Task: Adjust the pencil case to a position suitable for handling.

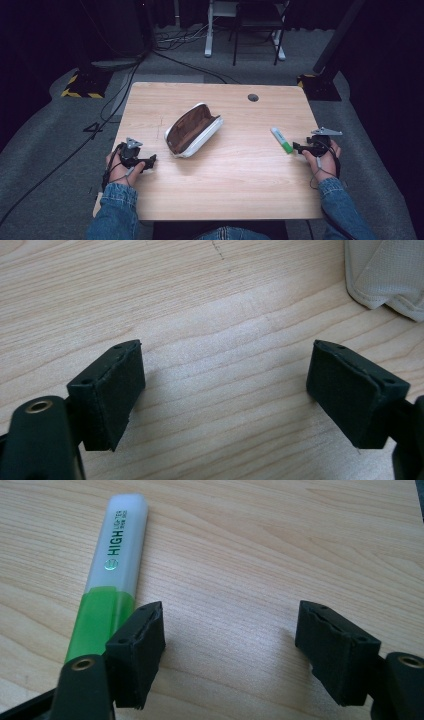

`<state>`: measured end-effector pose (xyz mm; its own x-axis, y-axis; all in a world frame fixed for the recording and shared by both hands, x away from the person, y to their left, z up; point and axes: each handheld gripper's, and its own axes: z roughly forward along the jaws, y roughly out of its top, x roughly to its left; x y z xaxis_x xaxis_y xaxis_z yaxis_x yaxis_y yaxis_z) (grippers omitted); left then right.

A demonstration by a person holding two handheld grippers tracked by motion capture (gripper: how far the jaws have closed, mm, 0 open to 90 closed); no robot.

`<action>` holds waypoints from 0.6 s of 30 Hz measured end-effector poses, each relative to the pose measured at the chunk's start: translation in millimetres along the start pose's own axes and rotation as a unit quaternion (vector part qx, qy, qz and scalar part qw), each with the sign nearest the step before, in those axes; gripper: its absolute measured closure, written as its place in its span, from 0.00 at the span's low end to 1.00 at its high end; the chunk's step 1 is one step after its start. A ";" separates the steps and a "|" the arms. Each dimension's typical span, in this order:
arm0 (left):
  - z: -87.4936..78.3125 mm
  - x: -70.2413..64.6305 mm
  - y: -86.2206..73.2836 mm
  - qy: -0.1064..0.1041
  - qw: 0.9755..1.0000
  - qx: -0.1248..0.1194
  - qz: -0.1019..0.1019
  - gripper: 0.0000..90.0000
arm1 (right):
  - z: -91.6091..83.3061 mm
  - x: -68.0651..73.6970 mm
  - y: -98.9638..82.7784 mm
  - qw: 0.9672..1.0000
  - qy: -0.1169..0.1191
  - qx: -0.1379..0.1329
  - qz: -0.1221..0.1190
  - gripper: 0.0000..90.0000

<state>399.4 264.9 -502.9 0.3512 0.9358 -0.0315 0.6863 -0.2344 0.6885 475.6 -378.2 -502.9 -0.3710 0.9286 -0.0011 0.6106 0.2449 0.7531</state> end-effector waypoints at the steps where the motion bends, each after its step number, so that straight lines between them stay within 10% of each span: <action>1: -0.6 0.3 0.1 -0.002 1.000 0.000 -0.003 0.20 | 0.0 0.0 0.0 1.000 0.000 0.000 0.000 0.31; 18: -31.9 -9.2 25.0 -0.029 0.999 -0.024 -0.012 0.24 | 0.1 0.0 0.0 1.000 0.002 -0.001 -0.003 0.31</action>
<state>393.0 258.8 -462.3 0.3719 0.9240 -0.0892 0.6644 -0.1979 0.7207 475.6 -378.1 -503.0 -0.3774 0.9261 -0.0022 0.6078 0.2494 0.7539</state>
